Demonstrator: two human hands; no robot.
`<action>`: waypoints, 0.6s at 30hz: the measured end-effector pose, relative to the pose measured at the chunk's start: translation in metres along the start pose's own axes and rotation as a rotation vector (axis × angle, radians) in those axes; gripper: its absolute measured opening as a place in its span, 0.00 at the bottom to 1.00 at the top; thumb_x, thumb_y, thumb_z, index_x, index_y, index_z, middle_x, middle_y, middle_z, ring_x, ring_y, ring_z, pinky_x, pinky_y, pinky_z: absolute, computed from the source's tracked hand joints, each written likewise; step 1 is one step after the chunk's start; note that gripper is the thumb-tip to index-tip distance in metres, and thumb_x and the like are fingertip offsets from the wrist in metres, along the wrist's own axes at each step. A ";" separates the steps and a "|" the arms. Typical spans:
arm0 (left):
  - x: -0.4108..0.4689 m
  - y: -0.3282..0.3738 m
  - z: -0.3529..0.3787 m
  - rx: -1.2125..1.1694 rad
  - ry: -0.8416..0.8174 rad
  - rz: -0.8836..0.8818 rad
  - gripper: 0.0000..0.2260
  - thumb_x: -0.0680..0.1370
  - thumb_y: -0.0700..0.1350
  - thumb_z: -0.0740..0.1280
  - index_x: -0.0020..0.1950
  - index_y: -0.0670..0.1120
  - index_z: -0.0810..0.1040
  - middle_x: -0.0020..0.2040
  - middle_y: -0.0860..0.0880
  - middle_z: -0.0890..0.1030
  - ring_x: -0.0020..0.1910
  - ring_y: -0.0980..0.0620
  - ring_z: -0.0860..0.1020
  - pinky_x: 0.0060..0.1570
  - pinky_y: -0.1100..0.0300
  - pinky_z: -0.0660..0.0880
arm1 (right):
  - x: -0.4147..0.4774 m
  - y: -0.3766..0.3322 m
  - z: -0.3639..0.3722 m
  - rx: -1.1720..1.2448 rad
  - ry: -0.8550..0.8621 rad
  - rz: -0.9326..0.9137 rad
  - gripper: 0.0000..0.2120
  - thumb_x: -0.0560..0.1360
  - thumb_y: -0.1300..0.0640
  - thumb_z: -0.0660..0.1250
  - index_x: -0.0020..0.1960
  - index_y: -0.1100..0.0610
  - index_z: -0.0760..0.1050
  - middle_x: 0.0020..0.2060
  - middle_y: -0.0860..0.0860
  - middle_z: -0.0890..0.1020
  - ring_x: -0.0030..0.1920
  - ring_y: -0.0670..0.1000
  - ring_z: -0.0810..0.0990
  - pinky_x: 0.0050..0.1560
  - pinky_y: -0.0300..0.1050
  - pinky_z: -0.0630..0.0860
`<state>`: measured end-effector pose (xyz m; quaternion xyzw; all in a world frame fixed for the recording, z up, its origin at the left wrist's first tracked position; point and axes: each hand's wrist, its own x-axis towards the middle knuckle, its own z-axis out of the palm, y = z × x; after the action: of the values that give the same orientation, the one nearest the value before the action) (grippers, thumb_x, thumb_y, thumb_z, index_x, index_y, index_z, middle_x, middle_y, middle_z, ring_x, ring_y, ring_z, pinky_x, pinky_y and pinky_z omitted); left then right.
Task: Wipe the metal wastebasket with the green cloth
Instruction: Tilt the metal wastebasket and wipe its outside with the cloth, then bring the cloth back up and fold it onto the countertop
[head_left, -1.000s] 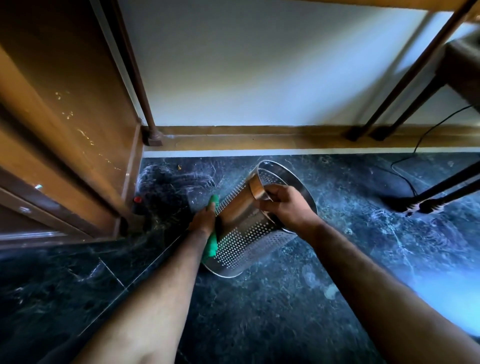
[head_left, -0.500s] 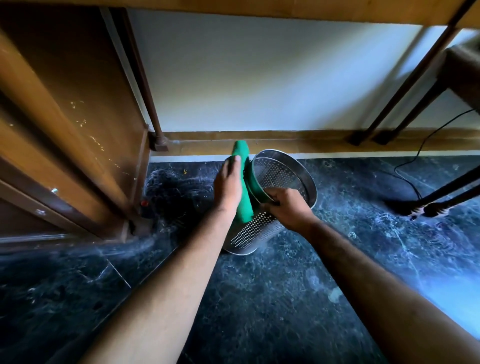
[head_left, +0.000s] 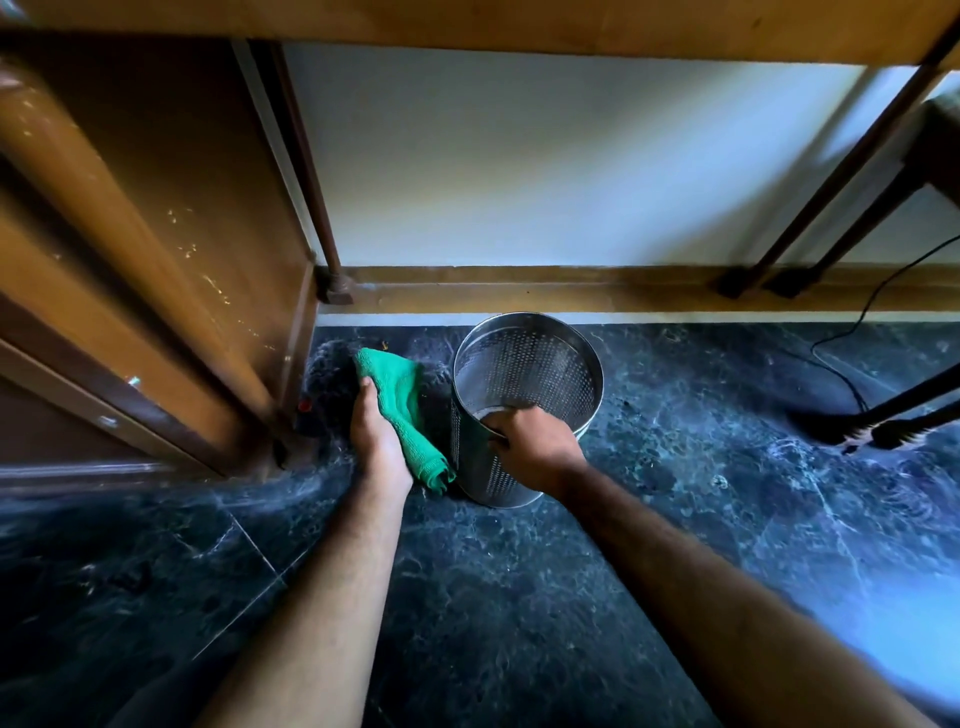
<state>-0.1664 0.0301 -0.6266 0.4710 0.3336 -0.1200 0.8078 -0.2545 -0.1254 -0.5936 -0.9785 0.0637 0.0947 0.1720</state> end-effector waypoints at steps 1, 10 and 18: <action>-0.001 0.002 -0.001 0.004 0.003 0.013 0.19 0.79 0.60 0.65 0.58 0.46 0.82 0.61 0.42 0.83 0.57 0.43 0.83 0.62 0.46 0.78 | 0.000 -0.002 0.001 -0.003 0.005 -0.003 0.10 0.76 0.52 0.64 0.55 0.48 0.79 0.53 0.55 0.84 0.51 0.61 0.83 0.45 0.50 0.77; -0.044 0.044 0.002 0.044 0.090 0.036 0.13 0.82 0.55 0.62 0.58 0.48 0.79 0.58 0.45 0.83 0.43 0.50 0.79 0.41 0.59 0.74 | -0.025 -0.028 -0.044 0.109 -0.076 -0.182 0.49 0.65 0.30 0.73 0.77 0.50 0.61 0.74 0.53 0.71 0.74 0.54 0.69 0.75 0.47 0.64; -0.168 0.107 0.051 0.073 0.129 -0.088 0.17 0.83 0.53 0.63 0.67 0.43 0.74 0.53 0.44 0.78 0.41 0.47 0.77 0.44 0.53 0.75 | -0.061 -0.095 -0.141 0.255 -0.153 -0.171 0.32 0.69 0.52 0.71 0.72 0.52 0.70 0.63 0.57 0.81 0.60 0.58 0.81 0.58 0.48 0.78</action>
<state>-0.2157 0.0233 -0.4267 0.4919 0.4008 -0.1369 0.7607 -0.2758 -0.0804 -0.4205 -0.9405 -0.0217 0.1449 0.3065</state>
